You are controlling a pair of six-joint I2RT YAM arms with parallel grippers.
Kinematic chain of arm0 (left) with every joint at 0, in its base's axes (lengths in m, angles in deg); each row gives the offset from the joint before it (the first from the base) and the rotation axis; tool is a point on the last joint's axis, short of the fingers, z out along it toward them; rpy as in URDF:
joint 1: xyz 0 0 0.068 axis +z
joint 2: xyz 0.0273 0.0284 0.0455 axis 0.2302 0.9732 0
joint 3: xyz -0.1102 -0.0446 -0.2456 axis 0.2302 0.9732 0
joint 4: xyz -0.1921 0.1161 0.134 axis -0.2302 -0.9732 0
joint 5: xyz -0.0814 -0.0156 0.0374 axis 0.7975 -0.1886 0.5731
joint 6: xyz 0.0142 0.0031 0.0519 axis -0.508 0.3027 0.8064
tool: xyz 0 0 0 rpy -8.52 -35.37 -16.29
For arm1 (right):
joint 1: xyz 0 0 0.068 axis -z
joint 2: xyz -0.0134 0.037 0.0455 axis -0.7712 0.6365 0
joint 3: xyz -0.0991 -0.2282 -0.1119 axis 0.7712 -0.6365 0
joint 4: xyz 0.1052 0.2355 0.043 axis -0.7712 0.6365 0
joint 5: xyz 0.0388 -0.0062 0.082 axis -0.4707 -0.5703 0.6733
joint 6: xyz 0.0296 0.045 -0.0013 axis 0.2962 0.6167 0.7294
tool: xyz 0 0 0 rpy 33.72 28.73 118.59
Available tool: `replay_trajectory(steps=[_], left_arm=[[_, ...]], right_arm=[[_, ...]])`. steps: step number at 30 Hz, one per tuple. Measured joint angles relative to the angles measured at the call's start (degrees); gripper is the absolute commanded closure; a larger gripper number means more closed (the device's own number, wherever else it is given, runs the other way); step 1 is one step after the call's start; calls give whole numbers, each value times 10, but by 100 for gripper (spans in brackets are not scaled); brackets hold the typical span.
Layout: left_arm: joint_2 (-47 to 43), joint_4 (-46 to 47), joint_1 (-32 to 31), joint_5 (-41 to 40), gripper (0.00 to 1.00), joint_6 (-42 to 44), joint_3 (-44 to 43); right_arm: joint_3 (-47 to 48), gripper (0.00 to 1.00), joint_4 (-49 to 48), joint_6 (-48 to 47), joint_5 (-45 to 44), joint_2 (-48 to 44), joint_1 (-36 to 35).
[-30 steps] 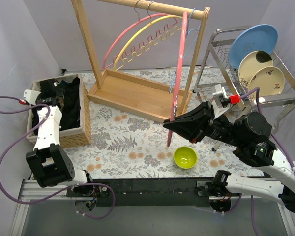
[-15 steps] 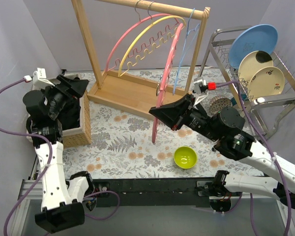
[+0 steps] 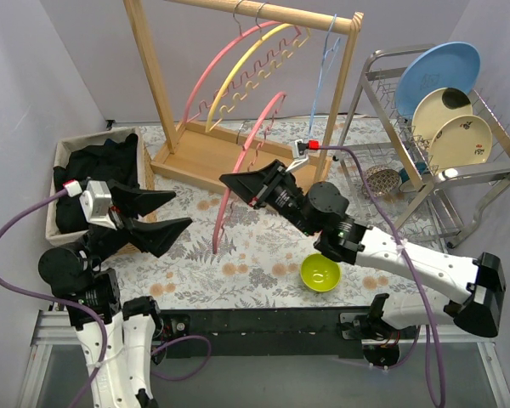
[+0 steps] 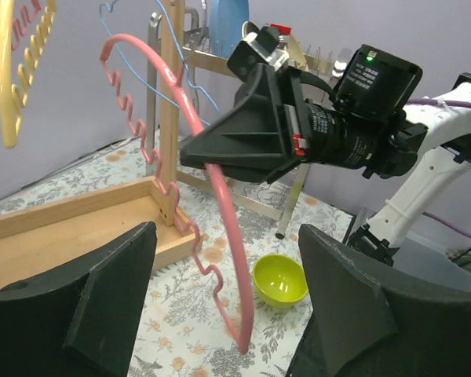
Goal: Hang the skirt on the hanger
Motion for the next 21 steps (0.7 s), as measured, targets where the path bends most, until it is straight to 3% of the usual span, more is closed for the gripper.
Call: replay_trajectory(steps=[9,21], left_arm=[[-16,-6,0,-4,26,56,98],[53,59,-33,-32,37,101,163]], right_arm=[[2,99,-77,66,-99,101,-15],[36,99,-130,115,-177,169,-21]])
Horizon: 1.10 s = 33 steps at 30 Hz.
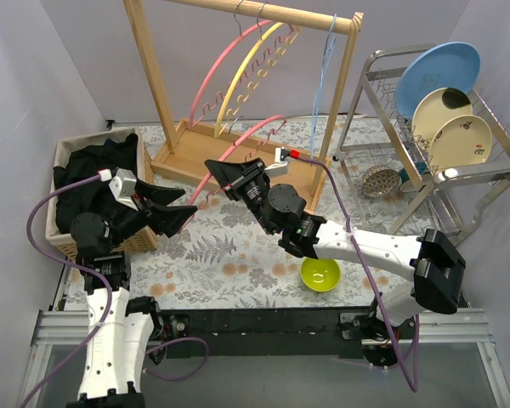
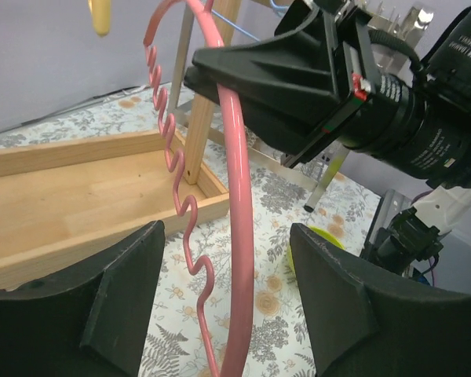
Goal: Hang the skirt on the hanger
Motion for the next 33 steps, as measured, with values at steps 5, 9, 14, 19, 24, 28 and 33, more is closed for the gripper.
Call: replay_trajectory(steps=[5,9,14,19,24,28,33], left_arm=[[46,12,-99,-50,59,25,9],[88,12,-192,-115,89,55,9],[103,-12,-231,-202,100,97,6],[112,-95,-245,-222,100,142,-40],[108,-187,-246,-279,100,165,-89],[96,-252,-240,-338,100,173,-96],[86,-353,-239,-383,100,175,-120]], right_arm=[[12,99,-17,5,-30,9,0],[17,99,-20,1,-51,20,2],[5,99,-23,0,-67,19,10],[-20,70,-58,1,-71,9,12],[-57,45,-88,-20,-56,-31,7],[-86,21,-101,-28,-45,-78,4],[-114,7,-100,-44,-24,-127,4]])
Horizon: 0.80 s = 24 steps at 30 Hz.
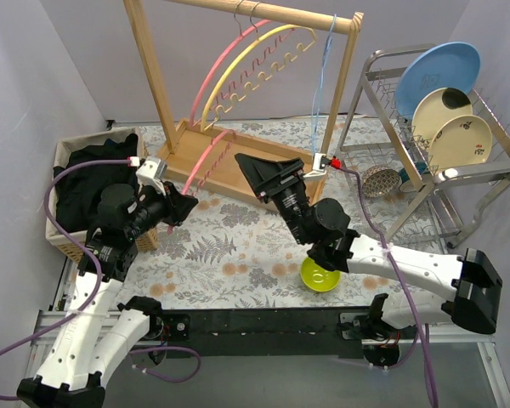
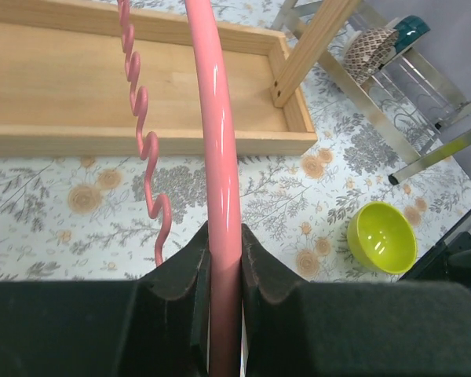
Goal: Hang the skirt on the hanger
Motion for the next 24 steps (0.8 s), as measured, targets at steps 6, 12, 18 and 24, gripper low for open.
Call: replay_trajectory(steps=[6,12,18,24], left_arm=[[-6,-96,-1,-52,100,1,-60],[-10,-168,-1,-128,100,-26,-81],[3,-206,-1,-189,100,-63,-84],[34,-229,-1,-265,100,-97,-115]], right_arm=[[-31,7,19,-19,11,-76,0],[-40,7,38,-40,14,-132,0],[-66,7,62,-51,17,-167,0],[-71,7,92,-85,33,-197,0]])
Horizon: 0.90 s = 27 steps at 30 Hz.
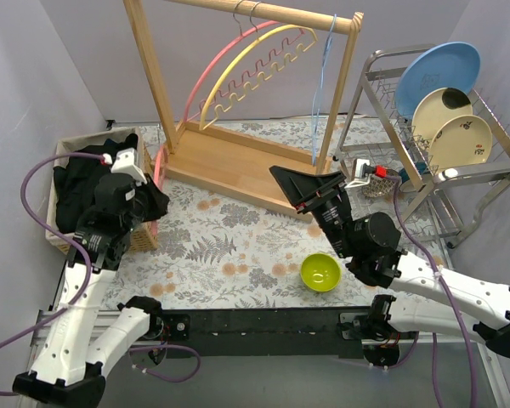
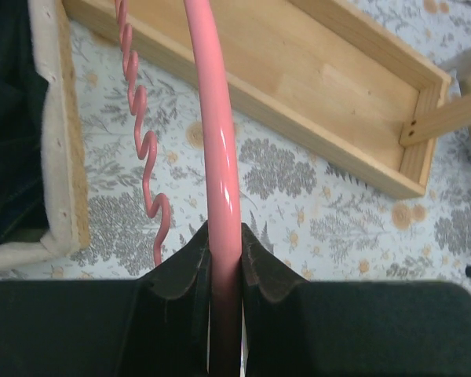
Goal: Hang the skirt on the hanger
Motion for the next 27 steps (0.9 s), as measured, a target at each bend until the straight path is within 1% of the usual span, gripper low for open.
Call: replay_trajectory(steps=[4,10,12,15,19,22,27], left_arm=[[65,9,0,-36,100,-2,-75],[182,40,0,-46,100,29,-205],[219,34,0,-42,100,36,-254],[258,21,0,-29,100,52,-301],[296,39,3,7,100,78,-341],[316,57,4,26,100,89,-368],[342,34,5,50,100,72,-422]], right_arm=[[1,8,32,-54,34,-29,0],[1,10,111,-132,118,-83,0],[1,10,136,-155,150,-105,0],[3,10,168,-182,188,-134,0],[7,11,196,-207,223,-155,0],[7,11,203,-219,238,-167,0],[7,11,215,-232,243,-179,0]])
